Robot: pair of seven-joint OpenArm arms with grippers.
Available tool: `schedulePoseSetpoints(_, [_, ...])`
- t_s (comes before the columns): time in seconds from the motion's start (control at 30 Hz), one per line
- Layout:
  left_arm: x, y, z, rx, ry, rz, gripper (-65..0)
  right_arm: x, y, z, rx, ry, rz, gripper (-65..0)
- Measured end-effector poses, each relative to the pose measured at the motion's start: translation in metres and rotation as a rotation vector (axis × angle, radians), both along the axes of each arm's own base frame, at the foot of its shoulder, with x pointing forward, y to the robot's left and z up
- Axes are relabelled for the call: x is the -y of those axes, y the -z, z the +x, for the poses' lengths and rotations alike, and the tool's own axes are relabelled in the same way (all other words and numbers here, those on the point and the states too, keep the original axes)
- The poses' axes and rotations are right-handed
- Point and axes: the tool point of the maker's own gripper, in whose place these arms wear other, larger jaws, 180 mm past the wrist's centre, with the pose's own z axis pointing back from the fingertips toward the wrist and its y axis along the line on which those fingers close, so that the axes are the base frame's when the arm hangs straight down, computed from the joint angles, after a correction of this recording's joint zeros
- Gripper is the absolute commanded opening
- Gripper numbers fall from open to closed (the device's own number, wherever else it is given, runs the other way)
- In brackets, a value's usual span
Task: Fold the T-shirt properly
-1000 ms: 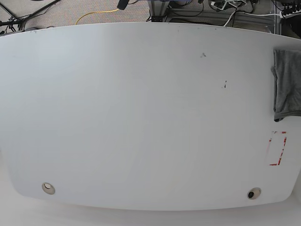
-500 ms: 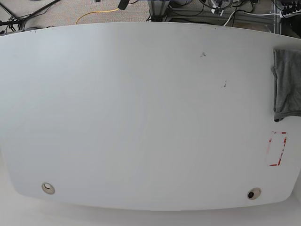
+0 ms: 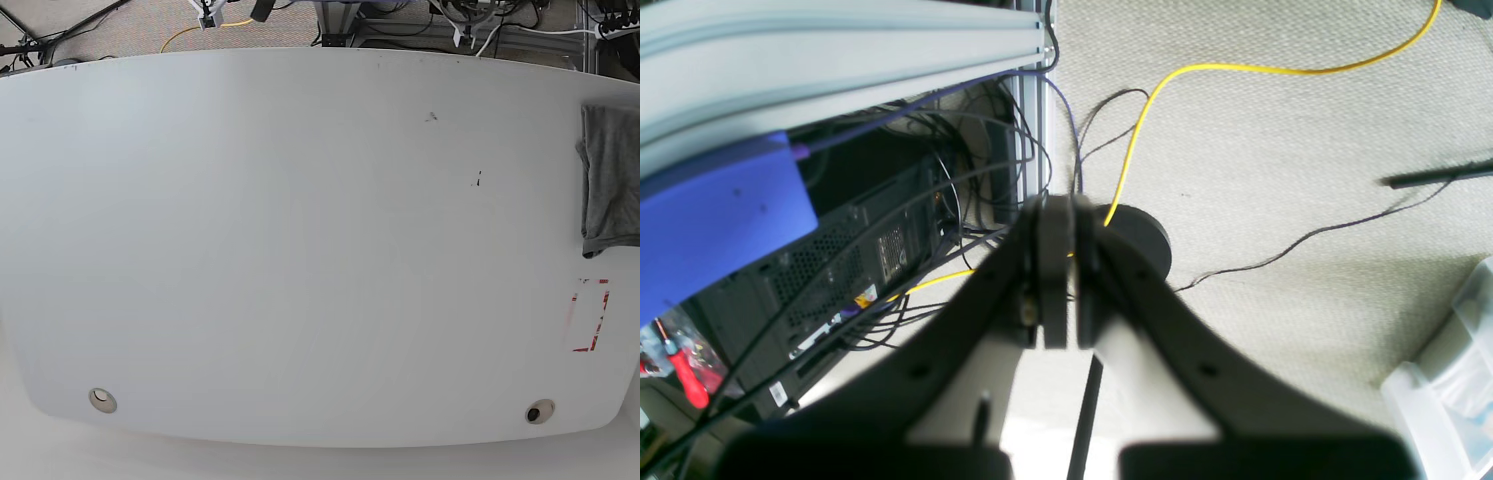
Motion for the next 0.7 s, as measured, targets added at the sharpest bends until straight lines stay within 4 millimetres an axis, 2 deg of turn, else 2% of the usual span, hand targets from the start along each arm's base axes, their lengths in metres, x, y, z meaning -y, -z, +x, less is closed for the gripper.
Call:
schedulePoseSetpoints(0.07, [-0.002, 0.004, -0.008, -0.048, -0.017, 0.03, -31.8, -0.005, 0.004, -0.003, -0.027, -0.007, 0.007, -64.4])
schedulePoseSetpoints(0.13, [0.005, 0.006, -0.012, -0.083, -0.023, 0.021, -31.8, -0.01, 0.006, -0.006, -0.044, -0.003, 0.015, -64.4])
schedulePoseSetpoints(0.23, [0.009, 0.007, -0.001, -0.076, -0.026, 0.024, -31.8, -0.017, 0.01, -0.008, -0.068, -0.002, 0.029, -64.4])
schedulePoseSetpoints(0.33, [0.004, 0.006, 0.018, -0.036, -0.028, 0.049, -31.8, -0.022, 0.012, -0.009, -0.09, 0.002, 0.04, -64.2])
schedulePoseSetpoints(0.4, [0.0, 0.006, 0.022, -0.024, -0.027, 0.059, -31.8, -0.022, 0.013, -0.011, -0.098, 0.005, 0.041, -64.2])
schedulePoseSetpoints(0.7, [0.001, 0.007, 0.002, -0.076, 0.034, 0.064, -31.8, -0.022, 0.013, -0.014, -0.106, 0.006, 0.041, -63.9])
